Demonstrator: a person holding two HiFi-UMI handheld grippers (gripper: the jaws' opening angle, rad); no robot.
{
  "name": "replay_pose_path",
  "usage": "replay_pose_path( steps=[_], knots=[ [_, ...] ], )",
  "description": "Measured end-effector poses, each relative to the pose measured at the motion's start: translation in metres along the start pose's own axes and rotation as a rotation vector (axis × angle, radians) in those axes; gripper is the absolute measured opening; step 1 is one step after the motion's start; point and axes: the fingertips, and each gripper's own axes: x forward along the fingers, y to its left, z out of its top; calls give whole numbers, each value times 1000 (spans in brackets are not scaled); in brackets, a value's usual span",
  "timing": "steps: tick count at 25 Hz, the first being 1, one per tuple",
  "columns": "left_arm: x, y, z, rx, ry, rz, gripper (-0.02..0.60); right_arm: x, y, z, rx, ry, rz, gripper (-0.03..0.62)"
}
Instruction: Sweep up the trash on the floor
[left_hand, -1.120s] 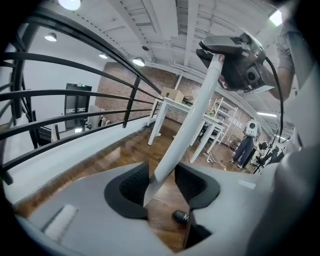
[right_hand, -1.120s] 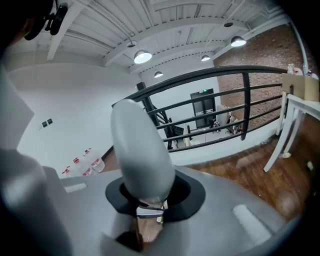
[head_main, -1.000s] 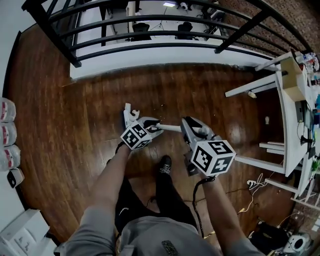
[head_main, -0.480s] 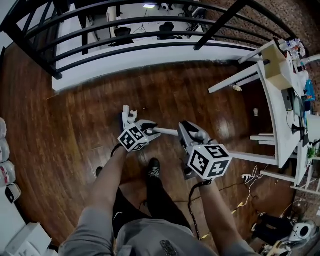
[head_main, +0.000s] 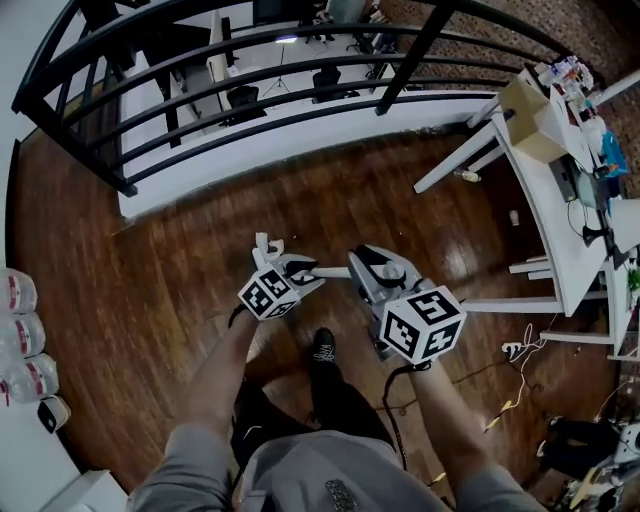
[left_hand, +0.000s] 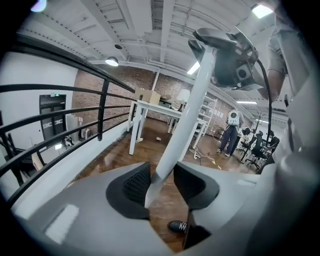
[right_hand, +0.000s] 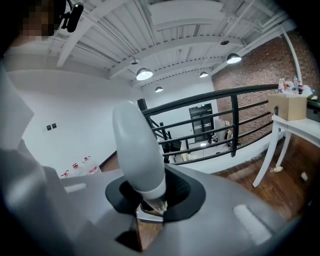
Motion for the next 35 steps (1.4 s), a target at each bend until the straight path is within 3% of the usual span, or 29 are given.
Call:
replay_pose_path(
  steps=[6,16,23,29,35],
  knots=[
    [-37,-41,47,130,3,1,135,-55,34,43,-6,-104,-58,61],
    [-34,-129,98,242,19,-172,129,-157,46,72,4,-318,-237,61],
    [63,-201,121,272,42,-217,122,-245,-41,46,-9,-333,-250,61],
    [182,-257,163,265,65,-143,121,-333,-142,27,-34,-315,-186,61],
    [269,-293,199,233,83,-125,118,-387,-224,29,-45,-325,-155,61]
  ],
)
